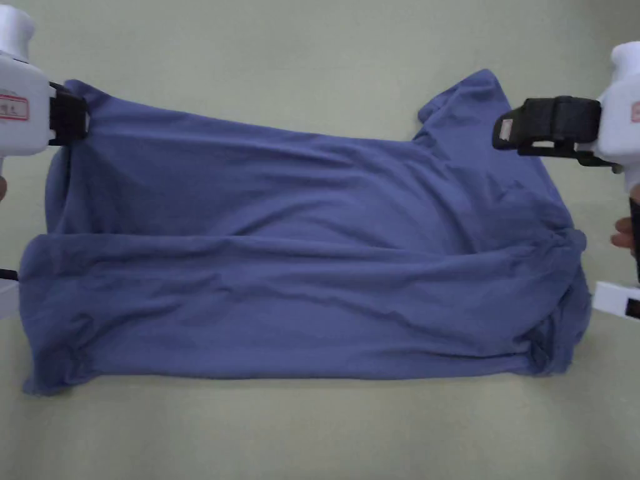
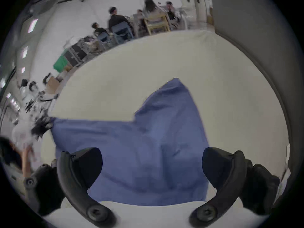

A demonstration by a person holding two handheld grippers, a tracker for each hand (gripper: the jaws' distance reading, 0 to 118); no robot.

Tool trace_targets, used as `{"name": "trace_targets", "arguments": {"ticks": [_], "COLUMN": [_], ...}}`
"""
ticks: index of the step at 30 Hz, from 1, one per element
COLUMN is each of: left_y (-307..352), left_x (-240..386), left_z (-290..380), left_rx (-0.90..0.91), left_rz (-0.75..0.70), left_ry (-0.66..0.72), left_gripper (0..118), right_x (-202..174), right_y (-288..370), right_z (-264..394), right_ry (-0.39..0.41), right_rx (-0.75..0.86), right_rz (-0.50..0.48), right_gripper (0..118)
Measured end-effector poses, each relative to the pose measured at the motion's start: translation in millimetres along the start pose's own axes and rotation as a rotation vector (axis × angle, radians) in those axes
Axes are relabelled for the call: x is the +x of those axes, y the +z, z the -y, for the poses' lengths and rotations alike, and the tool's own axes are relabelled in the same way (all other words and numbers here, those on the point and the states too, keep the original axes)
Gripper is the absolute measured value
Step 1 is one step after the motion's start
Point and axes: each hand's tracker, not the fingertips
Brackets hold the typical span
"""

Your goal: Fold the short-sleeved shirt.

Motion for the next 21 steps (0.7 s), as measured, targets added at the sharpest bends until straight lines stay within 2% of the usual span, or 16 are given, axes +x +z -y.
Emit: {"name": "trace_targets", "arguments": {"ticks": [3,4,7,9,10,11,12,15,18,21], "left_y": [-5.6,-8.7,-16.0,-19.2,-20.2,-20.9,-21.4,-24.8,-17.5,2.3], "left_x": [-6.3,-7.6,-7.0,-6.5,-7.2,-7.9,-8.8,-15.2,-20.7,-23.4], "left_z": [6.2,7.8,11.6,13.1,13.0,12.7,12.5,10.5,10.3,14.7], "left_rx": [-0.014,-0.028,-0.036,-0.039,-0.040,-0.040,-0.038,-0.038,-0.035,-0.020], "left_rz": [0.027,0.036,0.048,0.048,0.051,0.056,0.060,0.072,0.073,0.078], "left_ry": [0.100,0.125,0.148,0.152,0.153,0.157,0.162,0.178,0.170,0.161], "left_gripper": [4,4,4,4,4,4,4,4,4,4], "right_x": [20.9,27.1,35.6,29.0,25.9,23.9,26.2,32.0,15.2,9.5], "right_y": [-66.3,-84.7,-121.3,-119.2,-114.1,-108.6,-111.0,-103.8,-58.9,-23.5], "right_z": [-34.5,-40.0,-43.3,-37.7,-39.2,-40.1,-39.8,-36.9,-22.0,-12.2], "right_ry": [-0.046,-0.061,-0.124,-0.096,-0.090,-0.041,0.001,-0.037,0.009,0.020], "right_rx": [-0.123,-0.157,-0.243,-0.225,-0.219,-0.217,-0.215,-0.202,-0.147,-0.060], "right_rz": [0.124,0.138,0.149,0.171,0.184,0.180,0.168,0.123,0.132,0.075], "right_gripper": [117,112,78,74,61,20,3,3,3,3]}}
